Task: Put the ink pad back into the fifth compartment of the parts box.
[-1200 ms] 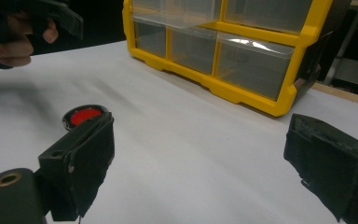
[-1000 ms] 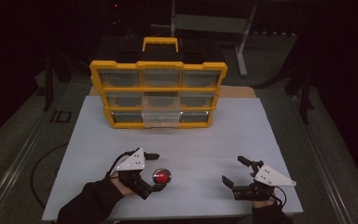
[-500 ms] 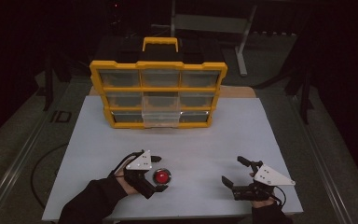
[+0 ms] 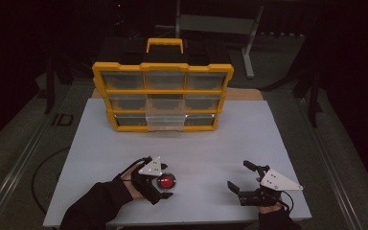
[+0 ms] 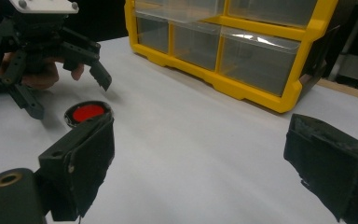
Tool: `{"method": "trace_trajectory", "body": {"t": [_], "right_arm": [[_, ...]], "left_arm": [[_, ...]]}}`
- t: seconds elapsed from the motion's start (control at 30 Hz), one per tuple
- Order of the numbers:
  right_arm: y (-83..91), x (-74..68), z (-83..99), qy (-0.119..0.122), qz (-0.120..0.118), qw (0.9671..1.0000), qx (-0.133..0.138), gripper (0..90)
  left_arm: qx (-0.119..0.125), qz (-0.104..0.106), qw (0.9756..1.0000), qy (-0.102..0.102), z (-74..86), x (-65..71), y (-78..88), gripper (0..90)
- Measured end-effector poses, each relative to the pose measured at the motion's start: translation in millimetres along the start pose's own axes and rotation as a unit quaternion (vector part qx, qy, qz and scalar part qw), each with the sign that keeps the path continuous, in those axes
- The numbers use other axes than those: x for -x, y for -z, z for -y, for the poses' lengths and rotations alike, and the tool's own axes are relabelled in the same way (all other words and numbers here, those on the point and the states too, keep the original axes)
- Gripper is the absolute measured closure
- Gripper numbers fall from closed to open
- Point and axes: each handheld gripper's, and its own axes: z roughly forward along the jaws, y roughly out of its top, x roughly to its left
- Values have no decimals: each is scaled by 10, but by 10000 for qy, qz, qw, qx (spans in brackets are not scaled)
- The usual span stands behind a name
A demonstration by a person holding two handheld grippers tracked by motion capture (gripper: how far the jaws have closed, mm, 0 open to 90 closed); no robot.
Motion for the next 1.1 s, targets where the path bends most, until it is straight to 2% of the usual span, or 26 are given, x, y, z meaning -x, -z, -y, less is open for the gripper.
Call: {"method": "trace_trajectory", "body": {"t": [0.13, 0.5, 0.77, 0.93, 1.03, 1.1], "right_arm": [[0, 0, 0, -3, -4, 10000, 1, 89], [0, -2, -1, -7, -10, 10000, -2, 89], [-3, -1, 0, 0, -9, 10000, -7, 89], [-3, -1, 1, 0, -7, 10000, -10, 89], [-4, -1, 0, 3, -9, 10000, -13, 89], [-6, -5, -1, 11, -7, 10000, -22, 89]], "left_arm": [[-152, -77, 9998, -45, 7, -26, -26, 46], [-457, -109, 9988, -135, 58, -76, -106, 126], [-484, -18, 9988, -117, 42, -94, -146, 177], [-455, -7, 9989, -107, 41, -102, -145, 238], [-407, -8, 9991, -82, 52, -98, -136, 304], [-423, -26, 9991, -80, 47, -93, -138, 307]]}}
